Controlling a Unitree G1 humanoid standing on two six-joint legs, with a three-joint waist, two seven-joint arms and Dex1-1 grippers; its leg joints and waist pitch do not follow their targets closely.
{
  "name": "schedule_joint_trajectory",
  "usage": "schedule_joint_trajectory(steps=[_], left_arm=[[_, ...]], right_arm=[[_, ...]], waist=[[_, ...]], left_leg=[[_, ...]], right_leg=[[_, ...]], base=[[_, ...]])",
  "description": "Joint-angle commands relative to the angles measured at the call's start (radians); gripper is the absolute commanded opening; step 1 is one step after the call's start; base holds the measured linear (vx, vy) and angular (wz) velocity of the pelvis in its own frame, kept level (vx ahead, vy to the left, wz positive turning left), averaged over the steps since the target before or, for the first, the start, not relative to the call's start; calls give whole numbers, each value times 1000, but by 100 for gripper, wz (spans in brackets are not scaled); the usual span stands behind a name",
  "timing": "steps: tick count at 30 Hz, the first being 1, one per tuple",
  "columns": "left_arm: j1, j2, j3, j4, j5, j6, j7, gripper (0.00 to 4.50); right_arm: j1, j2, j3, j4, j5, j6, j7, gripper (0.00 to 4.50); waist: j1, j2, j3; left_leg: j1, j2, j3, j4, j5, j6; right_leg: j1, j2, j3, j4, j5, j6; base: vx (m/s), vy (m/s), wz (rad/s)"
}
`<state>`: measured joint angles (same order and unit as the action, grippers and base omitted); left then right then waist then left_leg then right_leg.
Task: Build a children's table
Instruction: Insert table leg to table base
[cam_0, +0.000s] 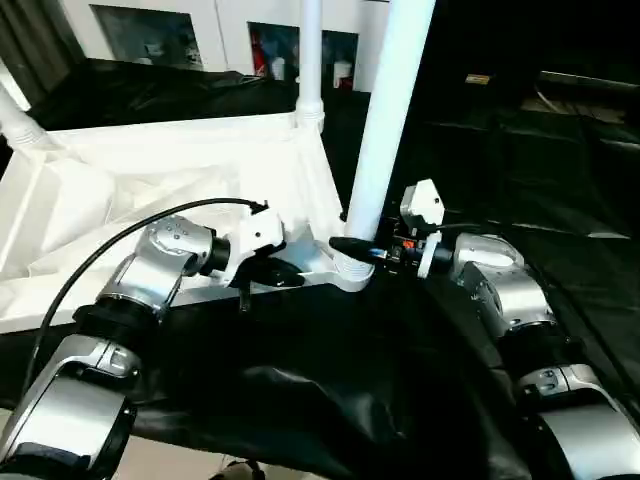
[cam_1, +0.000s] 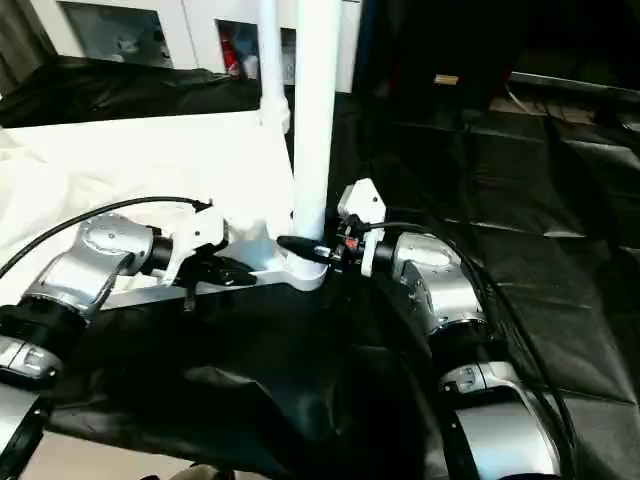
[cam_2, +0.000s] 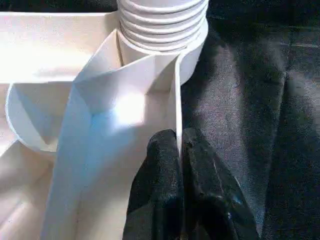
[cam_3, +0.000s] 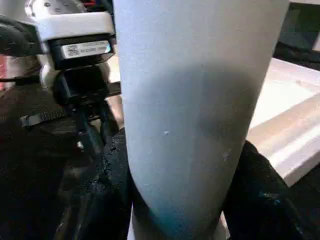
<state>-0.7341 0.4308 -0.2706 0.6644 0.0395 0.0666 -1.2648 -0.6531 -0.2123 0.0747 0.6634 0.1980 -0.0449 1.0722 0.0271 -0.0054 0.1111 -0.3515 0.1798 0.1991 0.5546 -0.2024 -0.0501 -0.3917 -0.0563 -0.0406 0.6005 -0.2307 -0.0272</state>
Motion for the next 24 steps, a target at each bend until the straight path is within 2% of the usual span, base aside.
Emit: schedule_joint_trajectory(steps=[1, 2, 3, 4, 5, 6, 8, 10, 11, 12, 15, 16, 18, 20, 21, 23, 24], left_arm=[[-21, -56, -17, -4, 1, 5, 20, 0], [-32, -70, -12, 16, 12, 18, 65, 0], [-45, -89, -7, 36, 26, 39, 121, 0], [-45, -89, -7, 36, 26, 39, 121, 0], [-63, -117, -1, 61, 41, 72, 201, 0], [-63, -117, -1, 61, 41, 72, 201, 0], [-76, -138, 4, 79, 50, 98, 257, 0], [-118, -215, 16, 132, 68, 184, 416, 0], [-118, -215, 16, 132, 68, 184, 416, 0], [-139, -254, 25, 160, 70, 215, 482, 0], [-168, -302, 37, 205, 78, 235, 566, 0], [-180, -313, 45, 232, 81, 228, 597, 0], [-190, -316, 49, 253, 88, 212, 621, 0], [-197, -314, 49, 268, 99, 180, 641, 0], [-189, -305, 39, 258, 103, 159, 624, 0], [-168, -289, 18, 226, 106, 102, 569, 0], [-159, -283, 9, 213, 107, 68, 543, 0]], right_arm=[[54, 26, 31, 164, -108, 81, -191, 187], [46, 40, 14, 184, -116, 83, -272, 187], [40, 57, -9, 204, -120, 89, -370, 187], [40, 57, -9, 204, -120, 89, -370, 187], [34, 81, -39, 221, -113, 101, -474, 187], [34, 81, -39, 221, -113, 101, -474, 187], [30, 97, -59, 232, -107, 109, -541, 187], [16, 166, -90, 268, -86, 108, -676, 187], [16, 166, -90, 268, -86, 108, -676, 187], [7, 197, -93, 287, -90, 91, -741, 187], [-5, 234, -88, 310, -98, 66, -801, 187], [-4, 248, -86, 307, -99, 49, -813, 187], [1, 260, -87, 298, -98, 30, -810, 187], [11, 271, -92, 277, -92, -3, -792, 187], [19, 270, -99, 258, -81, -21, -769, 187], [33, 263, -110, 224, -56, -39, -721, 187], [39, 260, -115, 211, -45, -49, -698, 187]], waist=[[2, 3, -44], [3, 4, -42], [2, 4, -39], [2, 5, -36], [3, 5, -34], [6, 6, -36], [5, 5, -36], [12, 12, -39], [13, 9, -38], [15, 9, -36], [20, 7, -39], [23, 6, -40], [25, 8, -43], [23, 6, -45], [21, 6, -47], [10, 4, -48], [13, 4, -51]], left_leg=[[6, 69, -22, -58, -60, 113], [6, 67, -24, -60, -91, 98], [11, 67, -24, -64, -141, 64], [14, 67, -24, -66, -162, 48], [18, 68, -25, -72, -200, 14], [21, 69, -27, -73, -210, 8], [16, 67, -25, -74, -201, 9], [26, 65, -21, -71, -199, 6], [27, 66, -20, -71, -204, 8], [29, 65, -19, -72, -212, -2], [21, 61, -21, -71, -207, 0], [15, 62, -25, -73, -197, 8], [13, 61, -26, -73, -188, 17], [5, 62, -30, -74, -183, 29], [3, 61, -31, -74, -186, 32], [-11, 63, -39, -79, -185, 45], [-2, 64, -37, -75, -180, 58]], right_leg=[[41, -99, 53, -53, 75, -331], [41, -101, 54, -59, 16, -326], [37, -103, 58, -70, -83, -311], [33, -103, 60, -76, -133, -301], [29, -101, 63, -84, -230, -275], [27, -103, 64, -87, -243, -263], [29, -100, 64, -86, -227, -259], [21, -98, 65, -87, -191, -261], [21, -98, 64, -88, -189, -262], [18, -97, 66, -89, -196, -263], [25, -98, 64, -90, -210, -247], [30, -100, 63, -89, -202, -239], [30, -99, 61, -89, -186, -225], [36, -100, 58, -84, -147, -223], [39, -100, 58, -83, -142, -221], [48, -103, 52, -83, -157, -214], [42, -105, 55, -87, -147, -220]], base=[[0, 0, 0], [0, 0, 0], [-56, -6, 0], [-56, 0, 2], [-56, 0, 2], [0, 0, 0], [0, 0, 0], [0, 0, 0], [0, 0, 0], [0, 0, 0], [0, 0, 0], [0, 0, 0], [0, 0, 0], [0, 0, 0], [0, 0, 0], [0, 0, 0], [0, 0, 0]])
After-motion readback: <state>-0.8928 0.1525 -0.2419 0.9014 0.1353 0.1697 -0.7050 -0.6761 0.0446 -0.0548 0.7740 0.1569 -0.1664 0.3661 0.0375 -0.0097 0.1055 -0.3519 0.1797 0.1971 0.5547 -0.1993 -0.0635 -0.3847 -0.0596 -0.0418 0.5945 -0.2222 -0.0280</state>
